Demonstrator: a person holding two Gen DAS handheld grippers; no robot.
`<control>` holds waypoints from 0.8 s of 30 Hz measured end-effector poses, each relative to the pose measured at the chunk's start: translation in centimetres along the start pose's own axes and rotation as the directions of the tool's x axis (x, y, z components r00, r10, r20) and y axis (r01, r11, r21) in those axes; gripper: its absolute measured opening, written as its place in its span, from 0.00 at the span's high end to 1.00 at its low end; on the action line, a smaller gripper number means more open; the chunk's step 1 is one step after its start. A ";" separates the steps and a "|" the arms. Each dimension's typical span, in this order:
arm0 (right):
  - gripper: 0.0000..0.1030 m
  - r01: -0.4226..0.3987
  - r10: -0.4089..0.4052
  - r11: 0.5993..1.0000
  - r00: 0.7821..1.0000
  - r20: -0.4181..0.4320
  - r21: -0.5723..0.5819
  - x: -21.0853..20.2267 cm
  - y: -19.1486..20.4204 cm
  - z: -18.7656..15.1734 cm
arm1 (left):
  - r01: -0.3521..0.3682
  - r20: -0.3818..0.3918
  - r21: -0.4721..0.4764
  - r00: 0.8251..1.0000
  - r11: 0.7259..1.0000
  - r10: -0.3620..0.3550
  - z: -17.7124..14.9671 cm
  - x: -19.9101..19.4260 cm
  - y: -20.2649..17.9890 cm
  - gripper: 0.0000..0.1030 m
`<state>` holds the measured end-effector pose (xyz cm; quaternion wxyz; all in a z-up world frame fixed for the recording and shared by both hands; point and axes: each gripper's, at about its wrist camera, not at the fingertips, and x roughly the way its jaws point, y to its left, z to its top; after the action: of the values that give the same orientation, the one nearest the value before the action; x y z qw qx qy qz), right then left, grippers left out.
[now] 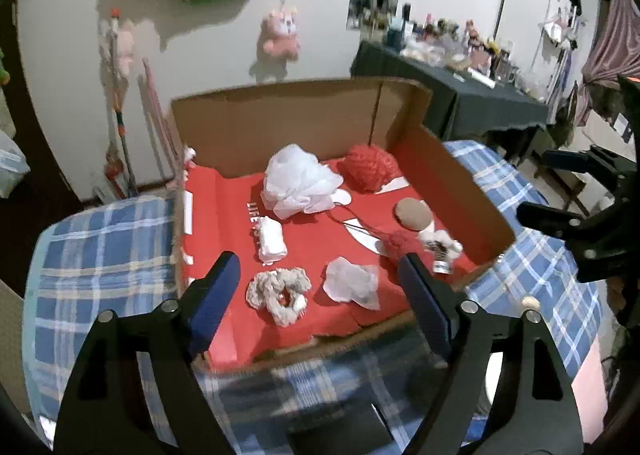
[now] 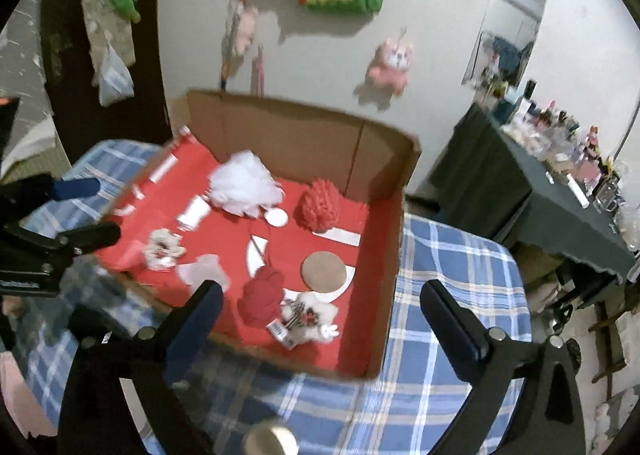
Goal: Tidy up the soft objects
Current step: 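Withdraw both tools from the box back over the table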
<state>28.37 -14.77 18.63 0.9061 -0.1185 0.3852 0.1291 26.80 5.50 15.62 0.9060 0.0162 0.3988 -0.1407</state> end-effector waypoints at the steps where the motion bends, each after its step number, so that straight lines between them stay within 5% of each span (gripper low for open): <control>1: 0.00 0.005 -0.005 1.000 1.000 0.031 0.005 -1.5 0.3 -0.6 | -0.008 0.021 0.001 1.000 1.000 0.008 -0.5 -0.8 -0.4 0.17; 13: 0.00 -0.006 0.008 1.000 0.969 0.247 -0.008 -11.6 4.4 -8.7 | 0.025 0.258 -0.002 0.966 1.000 -0.024 -7.3 -10.0 -4.7 0.10; 18: 0.00 -0.020 0.008 0.999 0.961 0.277 0.041 -12.5 5.4 -12.8 | 0.015 0.343 -0.011 0.939 1.000 -0.010 -11.0 -12.8 -6.3 0.06; 24: 0.00 0.008 -0.029 0.997 0.958 0.285 0.074 -12.0 6.7 -16.9 | -0.033 0.373 -0.011 0.927 0.999 0.034 -15.3 -13.2 -7.5 0.06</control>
<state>6.85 -15.53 15.23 0.9571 -0.0693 0.2534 0.1223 5.36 3.70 15.46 0.9676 -0.0061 0.2196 -0.1248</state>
